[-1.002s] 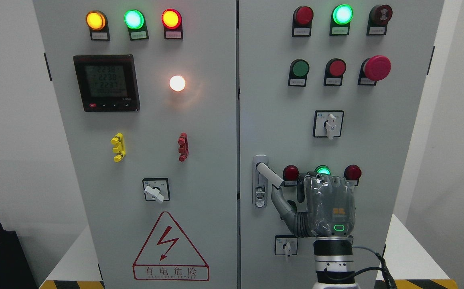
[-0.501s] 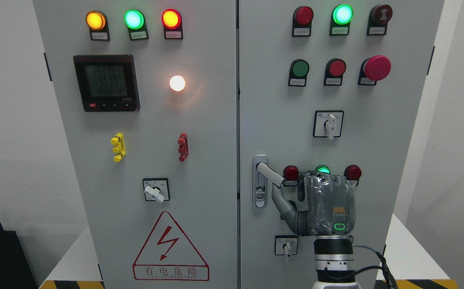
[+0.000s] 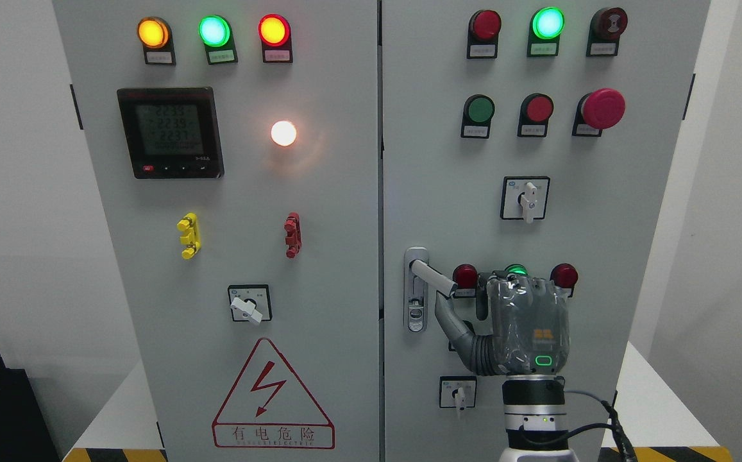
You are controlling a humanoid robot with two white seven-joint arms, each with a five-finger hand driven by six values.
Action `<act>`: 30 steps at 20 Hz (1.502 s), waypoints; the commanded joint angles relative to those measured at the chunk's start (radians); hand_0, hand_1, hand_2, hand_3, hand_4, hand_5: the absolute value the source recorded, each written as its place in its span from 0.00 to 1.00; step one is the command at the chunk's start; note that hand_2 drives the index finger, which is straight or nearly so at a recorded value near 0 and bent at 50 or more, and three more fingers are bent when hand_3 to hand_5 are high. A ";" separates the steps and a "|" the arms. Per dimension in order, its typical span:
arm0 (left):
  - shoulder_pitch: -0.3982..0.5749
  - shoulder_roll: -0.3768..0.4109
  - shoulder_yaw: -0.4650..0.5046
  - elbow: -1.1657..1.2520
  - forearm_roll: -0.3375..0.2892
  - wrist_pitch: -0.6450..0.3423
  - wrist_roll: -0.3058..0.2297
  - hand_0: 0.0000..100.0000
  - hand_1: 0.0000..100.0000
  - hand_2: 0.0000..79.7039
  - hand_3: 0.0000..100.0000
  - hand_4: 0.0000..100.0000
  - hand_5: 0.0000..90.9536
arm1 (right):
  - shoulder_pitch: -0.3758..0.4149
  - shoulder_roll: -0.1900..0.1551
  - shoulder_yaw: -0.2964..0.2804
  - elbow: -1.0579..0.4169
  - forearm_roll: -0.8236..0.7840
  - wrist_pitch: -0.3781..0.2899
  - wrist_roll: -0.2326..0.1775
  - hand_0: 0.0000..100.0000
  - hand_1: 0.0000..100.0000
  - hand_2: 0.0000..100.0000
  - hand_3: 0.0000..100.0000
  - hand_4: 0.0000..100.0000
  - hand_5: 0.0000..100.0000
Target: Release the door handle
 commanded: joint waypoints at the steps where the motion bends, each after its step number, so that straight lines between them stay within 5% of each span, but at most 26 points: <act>1: 0.000 0.000 0.011 0.017 0.000 -0.007 0.001 0.12 0.39 0.00 0.00 0.00 0.00 | -0.004 -0.008 0.000 -0.001 -0.017 0.002 0.000 0.39 0.26 0.92 1.00 1.00 1.00; 30: 0.000 0.000 0.011 0.017 0.000 -0.007 0.001 0.12 0.39 0.00 0.00 0.00 0.00 | -0.010 -0.008 0.001 -0.008 -0.017 0.000 0.000 0.39 0.26 0.92 1.00 1.00 1.00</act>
